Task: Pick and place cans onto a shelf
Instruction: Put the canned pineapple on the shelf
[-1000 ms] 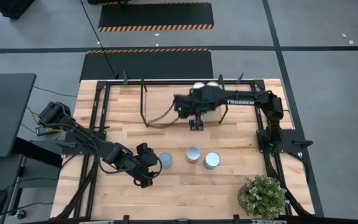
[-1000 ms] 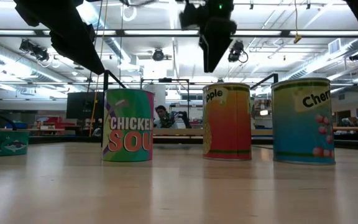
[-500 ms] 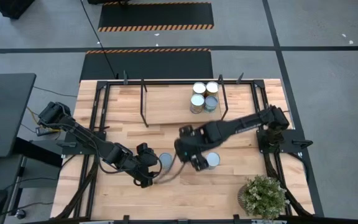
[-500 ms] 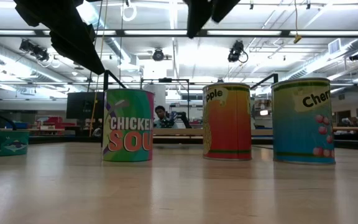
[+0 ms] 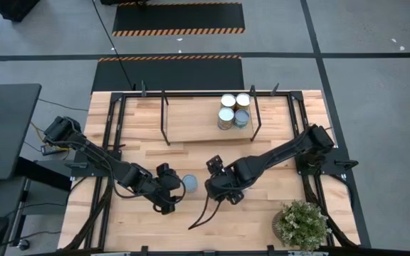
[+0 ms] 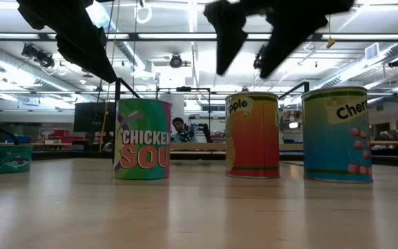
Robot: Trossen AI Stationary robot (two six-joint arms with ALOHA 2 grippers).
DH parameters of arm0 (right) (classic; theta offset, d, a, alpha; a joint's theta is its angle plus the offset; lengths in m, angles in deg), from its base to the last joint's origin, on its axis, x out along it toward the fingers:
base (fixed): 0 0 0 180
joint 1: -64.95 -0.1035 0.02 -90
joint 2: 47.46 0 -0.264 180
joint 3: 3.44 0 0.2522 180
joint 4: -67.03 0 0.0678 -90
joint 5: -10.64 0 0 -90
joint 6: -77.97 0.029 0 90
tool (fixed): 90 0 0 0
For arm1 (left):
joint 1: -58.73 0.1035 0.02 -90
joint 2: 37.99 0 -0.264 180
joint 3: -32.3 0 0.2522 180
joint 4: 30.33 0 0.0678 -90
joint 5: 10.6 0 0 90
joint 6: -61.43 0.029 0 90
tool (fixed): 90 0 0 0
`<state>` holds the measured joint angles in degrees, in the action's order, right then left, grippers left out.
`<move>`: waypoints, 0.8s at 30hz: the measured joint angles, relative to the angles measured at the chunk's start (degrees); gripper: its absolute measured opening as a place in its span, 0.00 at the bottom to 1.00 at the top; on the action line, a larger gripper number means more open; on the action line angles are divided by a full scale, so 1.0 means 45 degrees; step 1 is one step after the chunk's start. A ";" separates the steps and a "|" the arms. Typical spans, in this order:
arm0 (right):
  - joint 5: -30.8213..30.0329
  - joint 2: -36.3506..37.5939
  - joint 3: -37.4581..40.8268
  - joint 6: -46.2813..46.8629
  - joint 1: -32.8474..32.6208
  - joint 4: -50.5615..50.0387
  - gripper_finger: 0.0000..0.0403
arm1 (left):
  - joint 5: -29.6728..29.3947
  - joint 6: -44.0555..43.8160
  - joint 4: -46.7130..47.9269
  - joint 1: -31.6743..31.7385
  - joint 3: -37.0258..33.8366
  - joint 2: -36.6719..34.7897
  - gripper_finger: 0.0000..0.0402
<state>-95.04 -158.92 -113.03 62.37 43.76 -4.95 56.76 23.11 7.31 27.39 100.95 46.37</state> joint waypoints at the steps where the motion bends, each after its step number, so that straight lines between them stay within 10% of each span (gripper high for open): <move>1: 0.0005 -0.0005 0.0154 -0.0002 0.0010 -0.0043 0.94 | 0.0000 0.0000 0.0000 0.0000 -0.0003 0.0000 0.72; 24: 0.1039 -0.0010 0.1126 0.0350 0.1168 0.0378 0.94 | 0.0000 -0.0008 -0.0005 -0.0005 0.0000 0.0000 0.72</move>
<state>-90.37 -158.97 -107.96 63.95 49.01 -3.25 56.77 23.08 7.29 27.37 100.95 46.37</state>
